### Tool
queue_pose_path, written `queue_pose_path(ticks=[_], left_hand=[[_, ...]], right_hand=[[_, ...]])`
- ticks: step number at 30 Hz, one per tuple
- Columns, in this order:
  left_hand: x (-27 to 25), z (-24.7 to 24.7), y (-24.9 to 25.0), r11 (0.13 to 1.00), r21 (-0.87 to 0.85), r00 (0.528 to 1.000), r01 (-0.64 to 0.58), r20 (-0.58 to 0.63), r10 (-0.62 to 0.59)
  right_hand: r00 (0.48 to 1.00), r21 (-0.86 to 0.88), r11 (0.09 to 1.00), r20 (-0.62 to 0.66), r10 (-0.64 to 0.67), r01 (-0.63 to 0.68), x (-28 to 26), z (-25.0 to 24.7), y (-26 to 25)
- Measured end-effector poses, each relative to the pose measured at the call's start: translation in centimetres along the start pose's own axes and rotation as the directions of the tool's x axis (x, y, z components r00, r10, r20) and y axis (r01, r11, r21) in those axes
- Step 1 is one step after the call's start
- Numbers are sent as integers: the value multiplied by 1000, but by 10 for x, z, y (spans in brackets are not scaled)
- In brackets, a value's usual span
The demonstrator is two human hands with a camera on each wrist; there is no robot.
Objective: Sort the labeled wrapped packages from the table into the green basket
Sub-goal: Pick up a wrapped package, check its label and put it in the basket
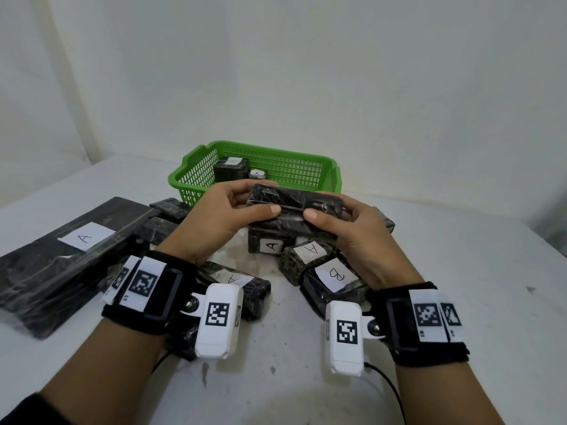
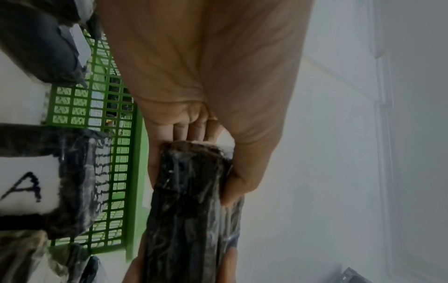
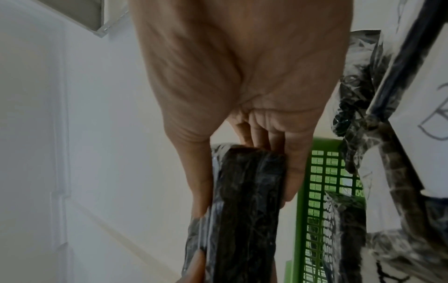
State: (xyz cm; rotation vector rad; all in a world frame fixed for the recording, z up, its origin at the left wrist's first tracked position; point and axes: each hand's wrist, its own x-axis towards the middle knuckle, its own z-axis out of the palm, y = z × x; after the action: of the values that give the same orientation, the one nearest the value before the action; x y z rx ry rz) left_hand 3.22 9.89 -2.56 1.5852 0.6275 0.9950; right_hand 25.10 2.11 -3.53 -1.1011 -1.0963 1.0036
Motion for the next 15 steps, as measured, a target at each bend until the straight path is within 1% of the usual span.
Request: queue_pose_path(ticks=[2, 4, 6, 8, 10, 13, 15], left_hand=[[2, -4, -3, 998, -70, 1000, 10, -1, -10], [2, -4, -3, 994, -103, 998, 46, 38, -42], [2, -3, -3, 999, -33, 999, 38, 36, -36], [1, -2, -2, 999, 41, 1000, 2, -4, -2], [1, -3, -2, 998, 63, 1000, -18, -17, 19], [0, -4, -2, 996, 79, 999, -32, 5, 31], [-1, -5, -2, 996, 74, 999, -43, 28, 41]], right_hand=[[1000, -15, 1000, 22, -2, 2, 0, -3, 1], [1000, -40, 999, -1, -25, 25, -1, -6, 0], [999, -47, 998, -27, -42, 41, -2, -8, -2], [999, -46, 998, -24, -36, 35, -1, -7, -1], [1000, -46, 999, 4, -1, 2, 1, -6, 0], [996, 31, 995, 24, 89, -90, 0, -3, -4], [992, 69, 989, 30, 126, -128, -2, -3, -7]])
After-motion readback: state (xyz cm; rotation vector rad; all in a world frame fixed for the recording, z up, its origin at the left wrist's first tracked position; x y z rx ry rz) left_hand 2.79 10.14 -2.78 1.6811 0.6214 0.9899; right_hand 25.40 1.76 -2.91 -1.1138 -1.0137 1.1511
